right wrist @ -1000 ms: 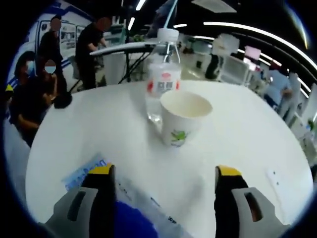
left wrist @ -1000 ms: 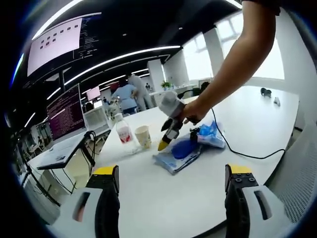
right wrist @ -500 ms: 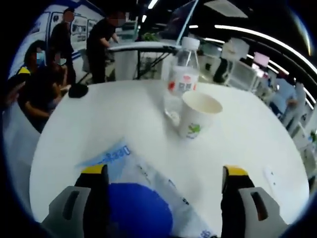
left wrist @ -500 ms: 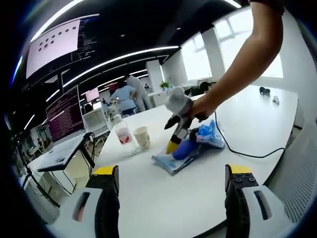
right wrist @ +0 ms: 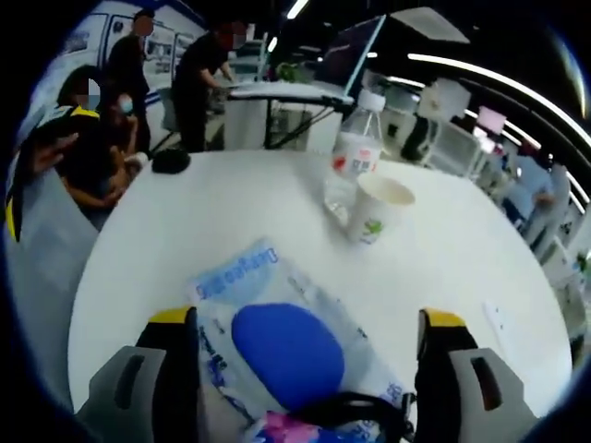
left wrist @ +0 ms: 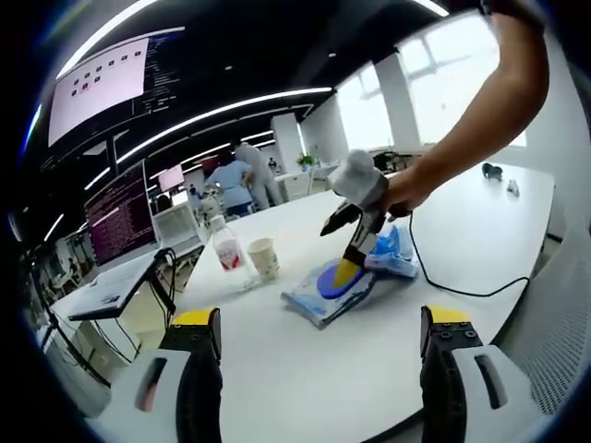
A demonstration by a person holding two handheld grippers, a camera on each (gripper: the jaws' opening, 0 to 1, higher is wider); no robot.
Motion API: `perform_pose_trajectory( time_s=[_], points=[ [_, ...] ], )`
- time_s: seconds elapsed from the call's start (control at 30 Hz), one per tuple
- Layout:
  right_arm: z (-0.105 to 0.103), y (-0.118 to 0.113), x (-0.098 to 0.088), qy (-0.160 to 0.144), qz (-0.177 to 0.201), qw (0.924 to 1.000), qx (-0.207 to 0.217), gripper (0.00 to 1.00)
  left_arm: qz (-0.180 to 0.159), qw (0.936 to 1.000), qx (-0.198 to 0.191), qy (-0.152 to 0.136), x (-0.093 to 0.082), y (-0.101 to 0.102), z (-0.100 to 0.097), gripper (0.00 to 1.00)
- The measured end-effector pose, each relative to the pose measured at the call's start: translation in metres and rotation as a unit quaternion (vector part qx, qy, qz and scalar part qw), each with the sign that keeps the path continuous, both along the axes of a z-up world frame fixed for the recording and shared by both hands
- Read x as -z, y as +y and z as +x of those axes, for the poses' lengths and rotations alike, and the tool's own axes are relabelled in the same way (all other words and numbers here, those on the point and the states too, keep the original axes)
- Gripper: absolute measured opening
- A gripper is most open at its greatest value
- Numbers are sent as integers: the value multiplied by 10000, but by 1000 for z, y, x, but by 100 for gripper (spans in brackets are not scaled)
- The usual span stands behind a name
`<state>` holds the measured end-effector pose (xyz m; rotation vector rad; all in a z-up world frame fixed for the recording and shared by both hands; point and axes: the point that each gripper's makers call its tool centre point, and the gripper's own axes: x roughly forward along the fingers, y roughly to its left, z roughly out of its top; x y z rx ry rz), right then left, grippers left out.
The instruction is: Arrange the tabletop items into an orderly group along one side of the table until the central work area is clear of visible clutter.
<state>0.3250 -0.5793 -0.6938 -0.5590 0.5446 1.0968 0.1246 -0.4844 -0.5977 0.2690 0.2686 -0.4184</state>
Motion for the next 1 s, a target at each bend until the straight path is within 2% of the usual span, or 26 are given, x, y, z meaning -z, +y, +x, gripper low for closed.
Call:
perform_pose_trajectory(
  time_s=[0.5,0.9,1.0],
  points=[
    [-28,-28,-15,13,119,9995,293,100,11,10000,15,19,-1,-4,0,91],
    [-46,-54,-16,118,294,9978,584,100,-13,9994,113,326,5,-16,5,98],
    [-46,-63,-19,112,401,9964,734,100,124,9991,156,387,9,-19,8,98]
  ],
)
